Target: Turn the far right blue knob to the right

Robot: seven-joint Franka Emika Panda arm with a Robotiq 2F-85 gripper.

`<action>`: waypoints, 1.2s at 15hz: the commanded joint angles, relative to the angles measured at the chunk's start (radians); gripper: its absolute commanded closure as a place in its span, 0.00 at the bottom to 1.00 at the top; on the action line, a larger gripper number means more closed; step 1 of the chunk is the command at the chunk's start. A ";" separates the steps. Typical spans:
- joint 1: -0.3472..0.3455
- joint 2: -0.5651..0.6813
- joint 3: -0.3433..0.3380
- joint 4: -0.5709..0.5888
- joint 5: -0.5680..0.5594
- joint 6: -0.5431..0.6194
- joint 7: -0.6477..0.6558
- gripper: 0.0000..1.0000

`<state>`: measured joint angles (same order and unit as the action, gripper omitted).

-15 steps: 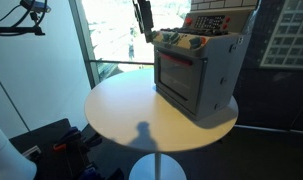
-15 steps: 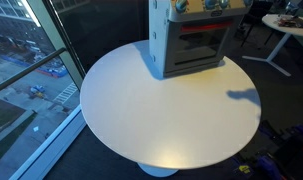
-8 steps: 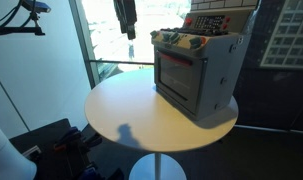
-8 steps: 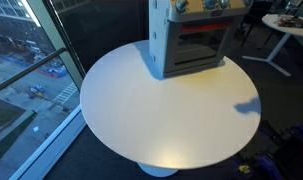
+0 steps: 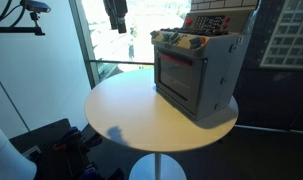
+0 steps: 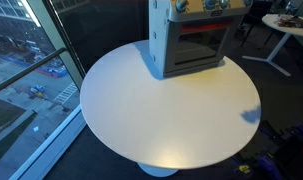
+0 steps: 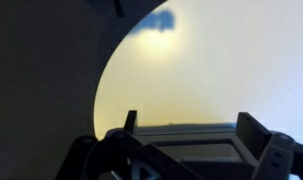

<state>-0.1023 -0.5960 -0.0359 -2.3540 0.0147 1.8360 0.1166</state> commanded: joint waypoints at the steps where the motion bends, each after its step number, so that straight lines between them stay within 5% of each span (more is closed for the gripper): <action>1: 0.003 -0.041 0.000 -0.019 -0.019 -0.011 -0.018 0.00; 18: 0.002 -0.031 -0.001 -0.020 -0.006 -0.001 -0.001 0.00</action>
<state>-0.1023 -0.6280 -0.0350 -2.3757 0.0098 1.8370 0.1145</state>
